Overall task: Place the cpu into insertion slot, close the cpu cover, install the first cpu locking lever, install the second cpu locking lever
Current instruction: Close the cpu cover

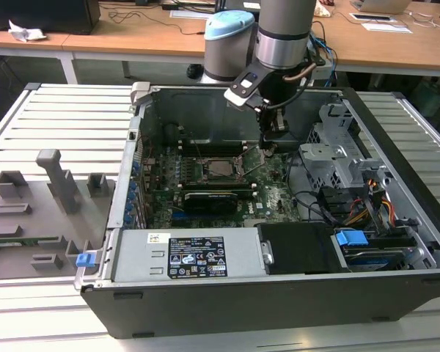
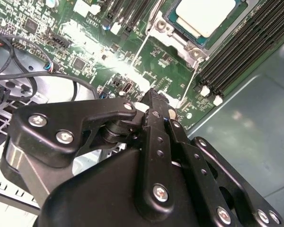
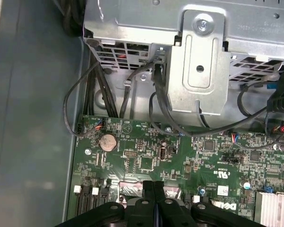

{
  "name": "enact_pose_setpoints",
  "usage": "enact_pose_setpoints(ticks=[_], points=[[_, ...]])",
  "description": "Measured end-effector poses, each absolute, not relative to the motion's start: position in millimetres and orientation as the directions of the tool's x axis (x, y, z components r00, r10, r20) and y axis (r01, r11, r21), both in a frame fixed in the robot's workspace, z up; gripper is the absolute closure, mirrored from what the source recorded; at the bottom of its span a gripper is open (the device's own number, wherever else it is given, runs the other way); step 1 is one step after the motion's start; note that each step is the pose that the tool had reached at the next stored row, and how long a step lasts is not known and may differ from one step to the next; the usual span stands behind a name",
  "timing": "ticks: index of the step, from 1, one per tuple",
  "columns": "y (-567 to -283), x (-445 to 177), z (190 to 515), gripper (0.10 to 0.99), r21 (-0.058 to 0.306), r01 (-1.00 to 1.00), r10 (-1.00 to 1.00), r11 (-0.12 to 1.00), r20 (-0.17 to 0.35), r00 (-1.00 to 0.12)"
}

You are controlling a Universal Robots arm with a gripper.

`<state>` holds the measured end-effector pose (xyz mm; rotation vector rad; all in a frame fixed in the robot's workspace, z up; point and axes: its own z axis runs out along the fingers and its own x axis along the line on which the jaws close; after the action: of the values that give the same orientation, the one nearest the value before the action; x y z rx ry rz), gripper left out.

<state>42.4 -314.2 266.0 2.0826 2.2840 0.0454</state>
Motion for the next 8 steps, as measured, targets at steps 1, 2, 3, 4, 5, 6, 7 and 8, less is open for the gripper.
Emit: enact_pose_setpoints(ticks=[1, 2, 3, 4, 5, 6, 7, 8], points=[[-314, 44, 266, 0.98, 0.055, 0.994, 0.996, 0.094, -0.017, -0.093], [-314, 46, 265, 0.98, 0.055, 0.994, 0.995, 0.094, -0.017, -0.094], [-314, 49, 264, 0.98, 0.053, 0.994, 0.995, 0.095, -0.017, -0.094], [-314, 51, 264, 0.98, 0.051, 0.994, 0.995, 0.095, -0.017, -0.094], [-314, 52, 263, 0.98, 0.05, 0.994, 0.995, 0.095, -0.017, -0.094], [-314, 54, 262, 0.98, 0.048, 0.994, 0.995, 0.095, -0.017, -0.094], [-314, 57, 261, 0.98, 0.046, 0.994, 0.995, 0.095, -0.017, -0.094], [-314, 59, 260, 0.98, 0.044, 0.995, 0.995, 0.095, -0.016, -0.094]])
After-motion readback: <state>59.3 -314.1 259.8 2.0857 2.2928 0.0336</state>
